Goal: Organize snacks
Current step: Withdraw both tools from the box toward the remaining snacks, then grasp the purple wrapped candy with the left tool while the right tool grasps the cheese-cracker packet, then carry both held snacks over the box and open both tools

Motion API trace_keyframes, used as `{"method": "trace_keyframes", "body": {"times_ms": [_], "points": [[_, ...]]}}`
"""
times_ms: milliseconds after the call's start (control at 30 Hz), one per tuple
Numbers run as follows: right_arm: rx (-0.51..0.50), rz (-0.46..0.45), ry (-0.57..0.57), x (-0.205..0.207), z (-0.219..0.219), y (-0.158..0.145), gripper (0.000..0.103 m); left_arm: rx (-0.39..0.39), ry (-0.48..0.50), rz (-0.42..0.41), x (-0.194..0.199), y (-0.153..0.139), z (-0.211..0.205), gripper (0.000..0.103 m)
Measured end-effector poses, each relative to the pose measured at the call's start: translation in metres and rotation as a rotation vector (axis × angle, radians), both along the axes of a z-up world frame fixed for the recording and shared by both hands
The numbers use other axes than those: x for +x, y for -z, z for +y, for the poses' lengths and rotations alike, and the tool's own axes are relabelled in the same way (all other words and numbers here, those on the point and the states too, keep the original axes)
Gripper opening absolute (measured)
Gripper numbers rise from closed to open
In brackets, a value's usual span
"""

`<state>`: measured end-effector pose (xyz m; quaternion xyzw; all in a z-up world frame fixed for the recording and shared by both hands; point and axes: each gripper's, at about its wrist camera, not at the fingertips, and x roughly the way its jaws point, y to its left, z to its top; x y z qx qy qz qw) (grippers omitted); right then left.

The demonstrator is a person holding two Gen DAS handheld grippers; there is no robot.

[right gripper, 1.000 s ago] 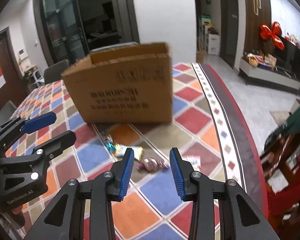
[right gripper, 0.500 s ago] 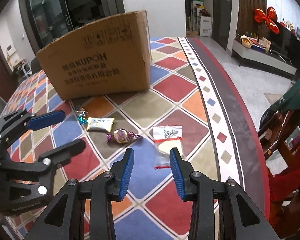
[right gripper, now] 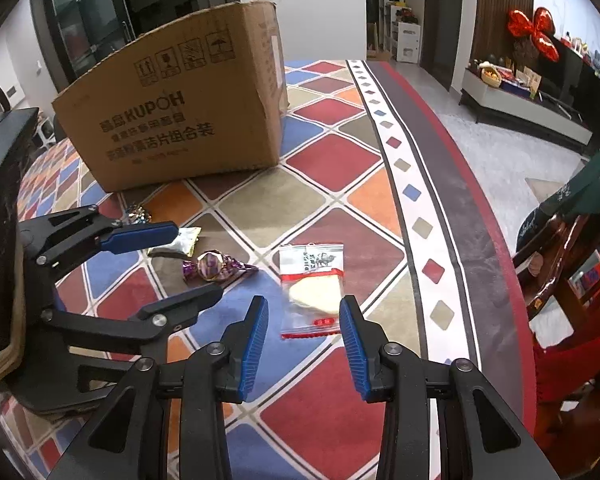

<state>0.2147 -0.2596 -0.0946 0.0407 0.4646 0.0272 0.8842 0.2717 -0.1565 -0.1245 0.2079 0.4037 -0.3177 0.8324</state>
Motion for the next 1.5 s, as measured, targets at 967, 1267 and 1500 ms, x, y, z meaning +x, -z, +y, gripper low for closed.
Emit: {"method": "trace_keyframes", "body": {"times_ms": [967,1267,1500], "points": [[-0.069,0.008,-0.067,0.021,0.006,0.013,0.058,-0.112,-0.194,0.04,-0.027,-0.024,0.026,0.026],[-0.076,0.007,-0.079,0.017,0.013,0.02,0.042,-0.137,-0.26,0.071,-0.029,-0.025,0.036,0.026],[-0.096,-0.018,-0.085,0.015,0.019,0.016,0.039,-0.148,-0.296,0.052,-0.033,-0.033,0.046,0.026]]}}
